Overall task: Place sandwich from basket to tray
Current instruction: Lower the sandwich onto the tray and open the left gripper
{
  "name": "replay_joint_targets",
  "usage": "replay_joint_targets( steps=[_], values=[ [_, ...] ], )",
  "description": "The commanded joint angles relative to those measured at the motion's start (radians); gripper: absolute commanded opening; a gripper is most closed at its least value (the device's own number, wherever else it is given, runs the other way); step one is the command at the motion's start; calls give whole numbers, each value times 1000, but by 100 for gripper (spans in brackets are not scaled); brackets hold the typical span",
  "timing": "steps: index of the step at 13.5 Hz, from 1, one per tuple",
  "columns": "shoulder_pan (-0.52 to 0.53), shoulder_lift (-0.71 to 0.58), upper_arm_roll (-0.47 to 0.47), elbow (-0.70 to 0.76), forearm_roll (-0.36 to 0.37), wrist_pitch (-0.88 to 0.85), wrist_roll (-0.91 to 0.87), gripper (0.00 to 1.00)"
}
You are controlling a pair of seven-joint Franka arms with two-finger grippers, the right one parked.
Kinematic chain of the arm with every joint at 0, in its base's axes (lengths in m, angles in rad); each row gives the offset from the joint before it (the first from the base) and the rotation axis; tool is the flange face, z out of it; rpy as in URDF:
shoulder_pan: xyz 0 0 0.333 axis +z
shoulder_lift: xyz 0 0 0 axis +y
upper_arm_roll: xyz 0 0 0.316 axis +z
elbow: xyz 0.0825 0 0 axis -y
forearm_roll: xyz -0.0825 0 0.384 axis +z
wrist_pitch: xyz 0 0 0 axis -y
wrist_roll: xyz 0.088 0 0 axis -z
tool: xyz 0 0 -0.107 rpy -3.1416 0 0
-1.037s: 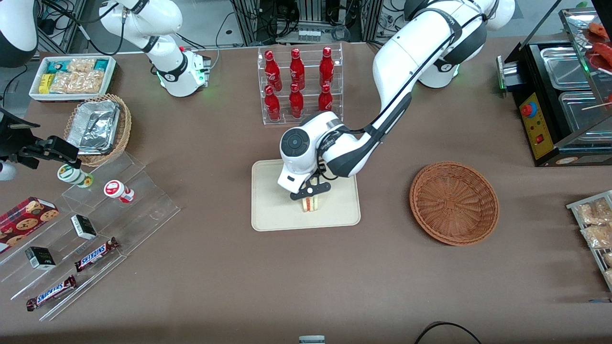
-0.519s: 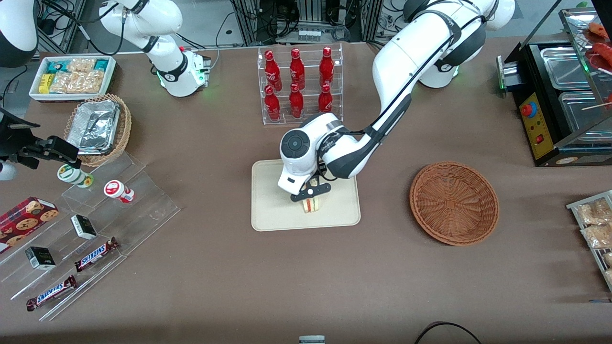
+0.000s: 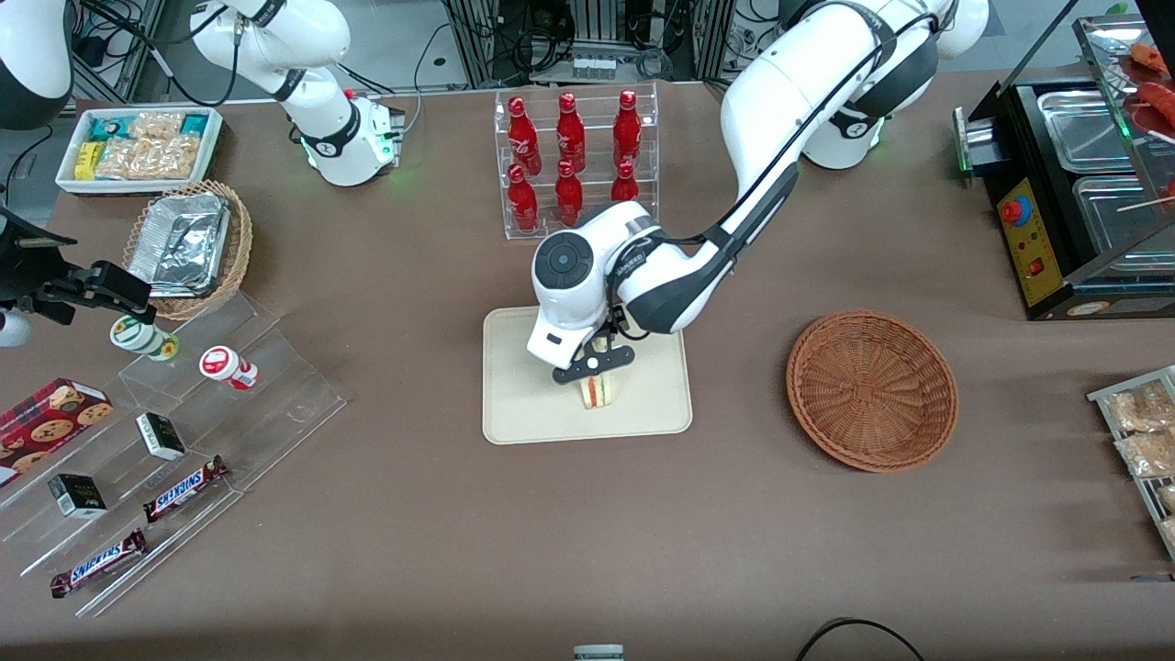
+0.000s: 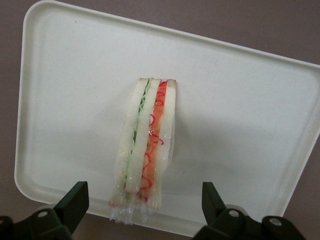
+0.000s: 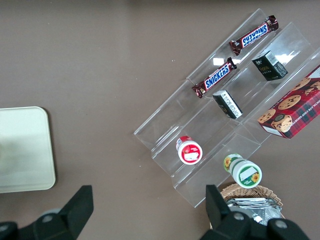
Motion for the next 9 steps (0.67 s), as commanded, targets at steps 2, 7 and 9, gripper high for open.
replay_joint_targets(
  steps=[2,7,9],
  values=[
    [-5,-97,7,1,1,-101,112,100],
    [52,-188,10,-39,-10,-130,188,100],
    [81,-218,9,-65,-13,-142,212,100]
  ],
)
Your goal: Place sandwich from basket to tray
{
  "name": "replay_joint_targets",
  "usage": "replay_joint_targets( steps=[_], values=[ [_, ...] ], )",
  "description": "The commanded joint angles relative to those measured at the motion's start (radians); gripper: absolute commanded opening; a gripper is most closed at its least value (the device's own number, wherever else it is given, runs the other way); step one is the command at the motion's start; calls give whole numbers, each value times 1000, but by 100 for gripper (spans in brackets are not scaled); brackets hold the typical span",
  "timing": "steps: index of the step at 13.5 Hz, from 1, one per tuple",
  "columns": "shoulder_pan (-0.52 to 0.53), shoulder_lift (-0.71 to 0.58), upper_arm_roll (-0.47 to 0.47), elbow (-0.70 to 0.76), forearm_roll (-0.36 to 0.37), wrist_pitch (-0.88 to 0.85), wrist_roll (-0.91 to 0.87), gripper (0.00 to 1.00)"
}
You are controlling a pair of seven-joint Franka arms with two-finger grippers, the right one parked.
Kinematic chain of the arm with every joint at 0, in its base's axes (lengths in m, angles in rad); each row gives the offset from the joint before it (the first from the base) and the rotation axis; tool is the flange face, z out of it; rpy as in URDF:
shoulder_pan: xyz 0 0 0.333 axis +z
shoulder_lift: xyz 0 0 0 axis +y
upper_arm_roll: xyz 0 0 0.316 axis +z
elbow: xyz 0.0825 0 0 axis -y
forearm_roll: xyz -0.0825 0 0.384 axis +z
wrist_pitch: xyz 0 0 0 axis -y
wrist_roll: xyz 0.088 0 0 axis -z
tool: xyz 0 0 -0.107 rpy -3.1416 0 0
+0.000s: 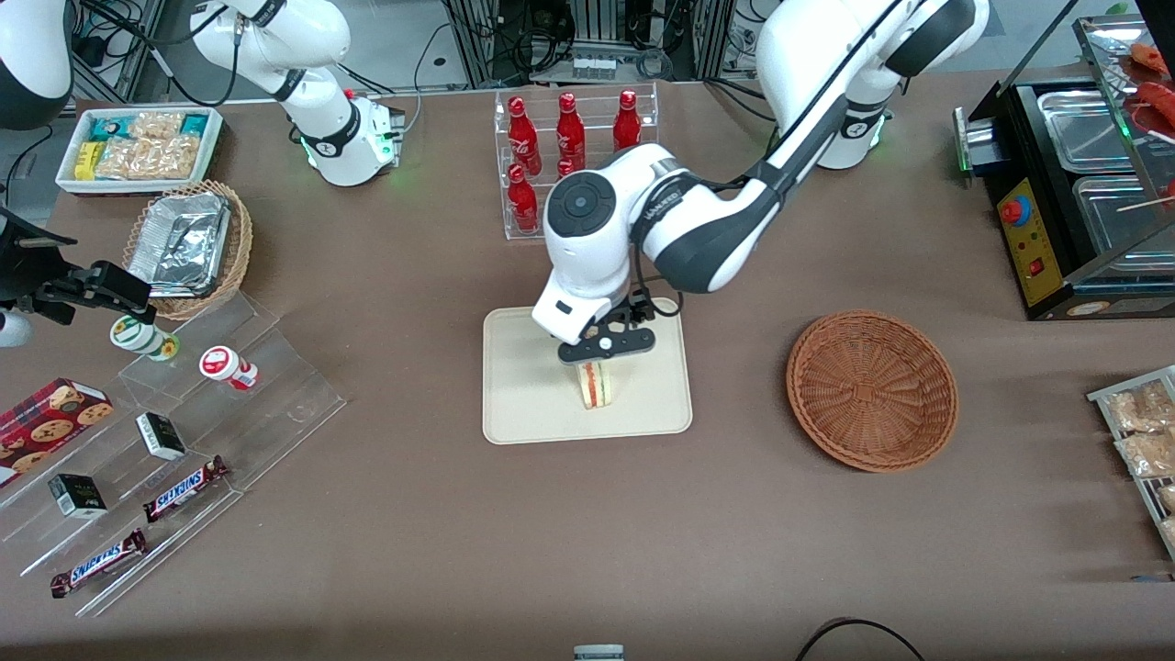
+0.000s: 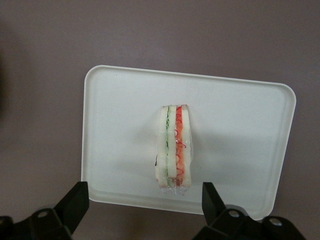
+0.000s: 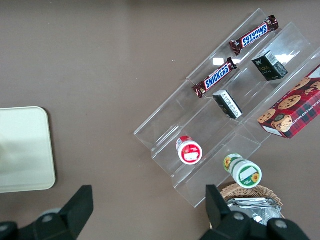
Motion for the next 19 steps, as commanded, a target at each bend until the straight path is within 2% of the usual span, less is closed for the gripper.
replay_joint_targets(
  steps=[1,5,12,15,19],
  values=[
    [43,-68,0,-74,-19,-29,66,100],
    [173,-150,0,-108,-117,-121,262,100],
    [394,-323,0,-255,-159,-175,556,100],
    [456,-412,10,-318,-215,-205,700,100],
    [451,-518,145,-351,-268,-291,902,100]
  ],
)
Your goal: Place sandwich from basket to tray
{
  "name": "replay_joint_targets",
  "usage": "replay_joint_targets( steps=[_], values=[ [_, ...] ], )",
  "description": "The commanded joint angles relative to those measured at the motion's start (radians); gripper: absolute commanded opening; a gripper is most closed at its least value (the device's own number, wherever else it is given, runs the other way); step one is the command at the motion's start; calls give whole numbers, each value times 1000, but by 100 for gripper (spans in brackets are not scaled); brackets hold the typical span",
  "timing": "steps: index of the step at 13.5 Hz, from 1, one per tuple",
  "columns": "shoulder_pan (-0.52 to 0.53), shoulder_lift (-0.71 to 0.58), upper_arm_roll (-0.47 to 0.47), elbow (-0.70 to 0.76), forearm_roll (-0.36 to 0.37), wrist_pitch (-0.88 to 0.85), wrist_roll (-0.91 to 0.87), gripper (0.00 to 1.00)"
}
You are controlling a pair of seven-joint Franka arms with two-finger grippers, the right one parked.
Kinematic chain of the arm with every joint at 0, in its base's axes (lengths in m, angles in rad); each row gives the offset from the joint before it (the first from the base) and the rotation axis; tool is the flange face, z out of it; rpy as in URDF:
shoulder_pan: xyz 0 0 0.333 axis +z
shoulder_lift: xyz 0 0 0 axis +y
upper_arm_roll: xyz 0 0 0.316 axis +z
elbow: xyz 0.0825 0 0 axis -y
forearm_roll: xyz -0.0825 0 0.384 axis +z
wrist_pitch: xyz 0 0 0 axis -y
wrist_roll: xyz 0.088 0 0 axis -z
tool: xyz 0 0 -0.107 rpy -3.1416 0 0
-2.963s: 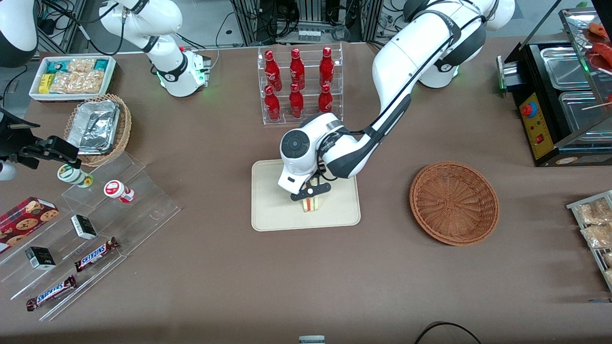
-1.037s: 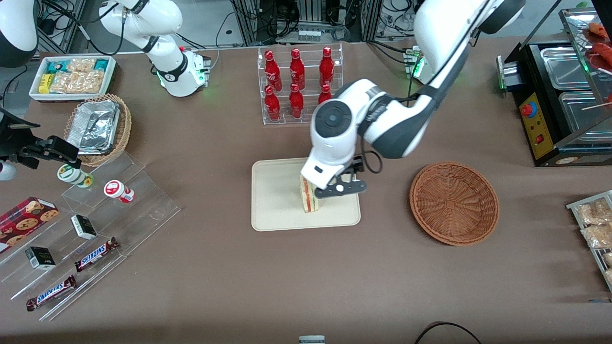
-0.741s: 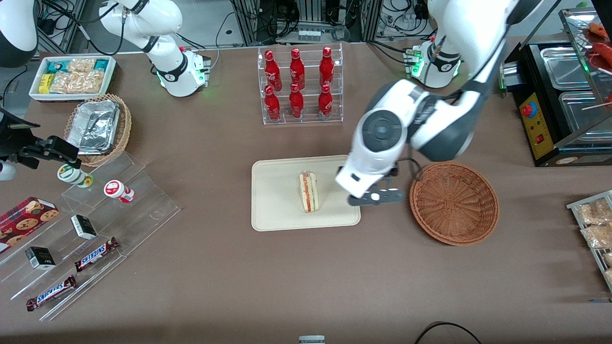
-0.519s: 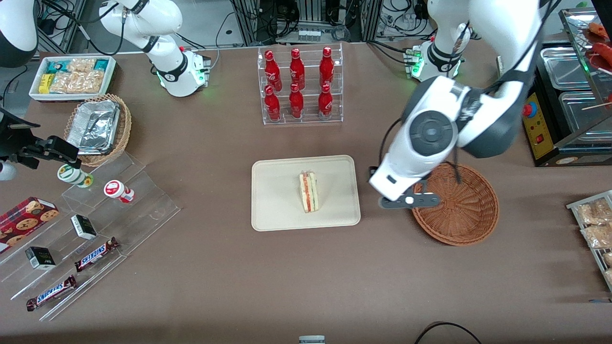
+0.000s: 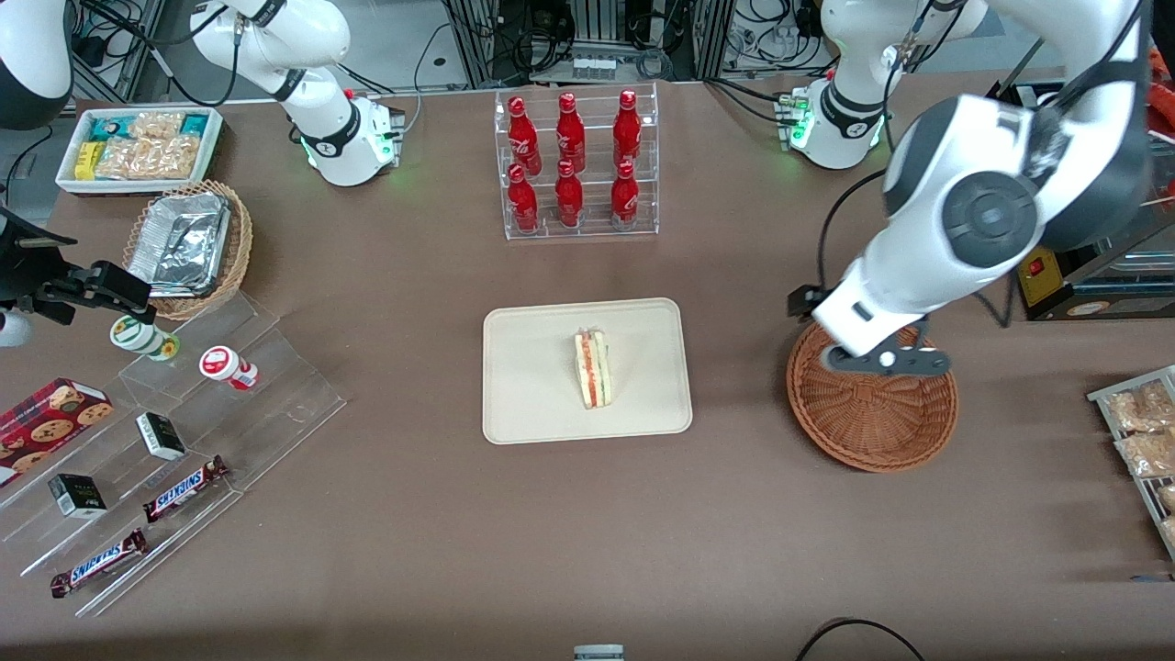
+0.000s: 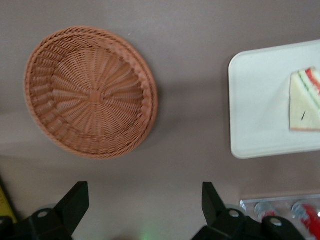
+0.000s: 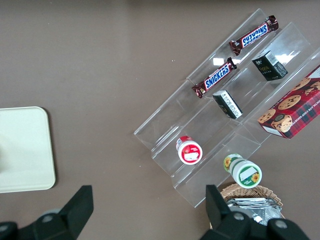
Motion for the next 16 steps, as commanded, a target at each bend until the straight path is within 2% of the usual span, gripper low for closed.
replay_joint_targets(
  steps=[1,9,16],
  values=[
    [-1,-114,86,-72,-50,-43,140,100],
    [-53,-240,259,-75,-61,-196,266,100],
    [-59,-307,336,-66,-41,-258,294,100]
  ],
)
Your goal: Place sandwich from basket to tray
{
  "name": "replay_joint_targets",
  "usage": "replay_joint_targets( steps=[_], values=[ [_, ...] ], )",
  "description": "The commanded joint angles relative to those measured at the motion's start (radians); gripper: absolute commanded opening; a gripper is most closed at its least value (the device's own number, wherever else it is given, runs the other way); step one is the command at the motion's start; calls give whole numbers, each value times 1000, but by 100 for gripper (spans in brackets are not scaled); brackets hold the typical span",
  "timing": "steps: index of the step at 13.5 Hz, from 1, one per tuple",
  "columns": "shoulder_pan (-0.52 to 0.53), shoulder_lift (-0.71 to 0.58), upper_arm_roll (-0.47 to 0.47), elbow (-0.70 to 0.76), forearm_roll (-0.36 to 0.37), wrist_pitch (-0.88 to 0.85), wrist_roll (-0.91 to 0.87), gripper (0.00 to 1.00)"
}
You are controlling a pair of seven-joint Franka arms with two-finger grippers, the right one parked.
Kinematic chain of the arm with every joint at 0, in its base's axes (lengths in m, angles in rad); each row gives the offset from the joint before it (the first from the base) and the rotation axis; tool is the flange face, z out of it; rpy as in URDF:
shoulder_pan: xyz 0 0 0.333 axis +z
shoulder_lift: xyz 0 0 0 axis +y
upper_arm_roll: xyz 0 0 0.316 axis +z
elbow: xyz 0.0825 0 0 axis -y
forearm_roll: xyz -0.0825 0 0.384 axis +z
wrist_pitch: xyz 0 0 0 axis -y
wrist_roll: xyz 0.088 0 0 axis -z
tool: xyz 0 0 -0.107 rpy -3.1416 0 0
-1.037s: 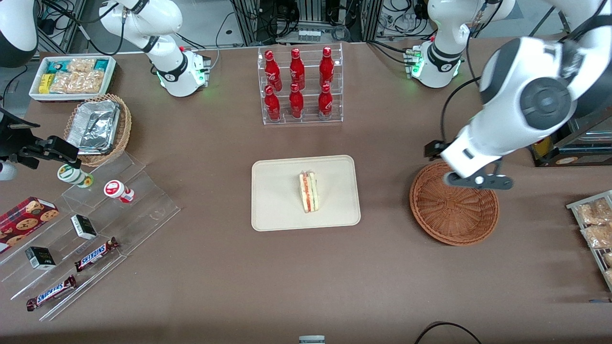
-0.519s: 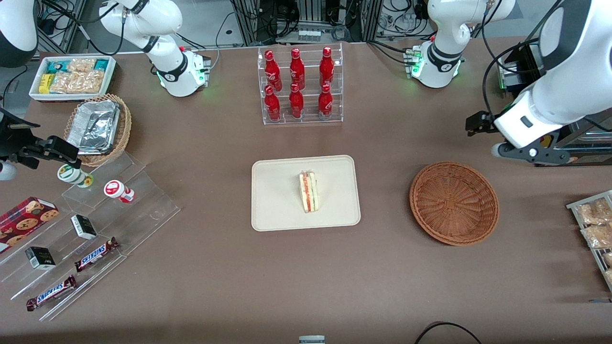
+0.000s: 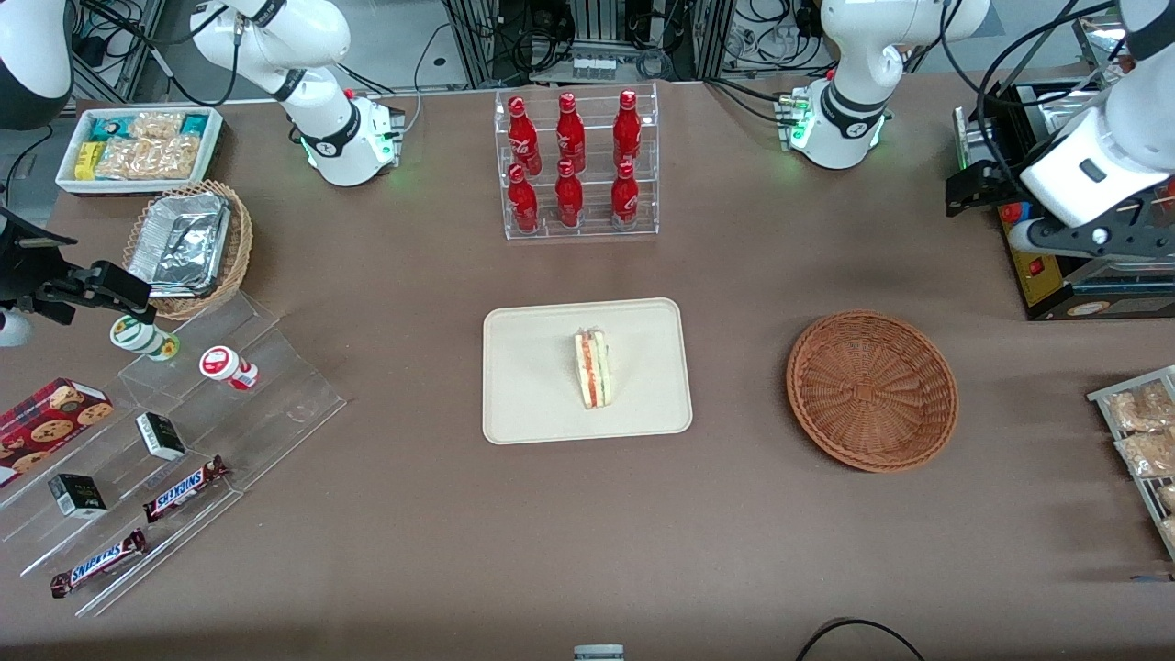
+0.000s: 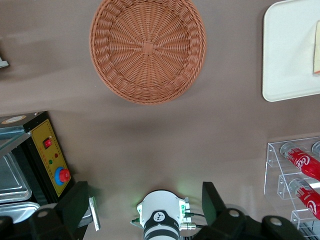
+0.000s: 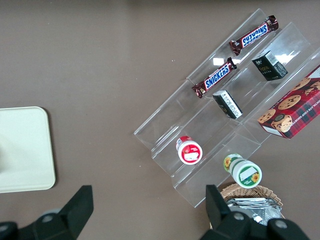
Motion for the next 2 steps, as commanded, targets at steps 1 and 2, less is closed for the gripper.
replay_joint_targets(
  steps=[1,2],
  values=[
    [-16,-37,46,-19,5,-13,22,100],
    [-15,-38,63,-17,6,-15,45,100]
  ],
)
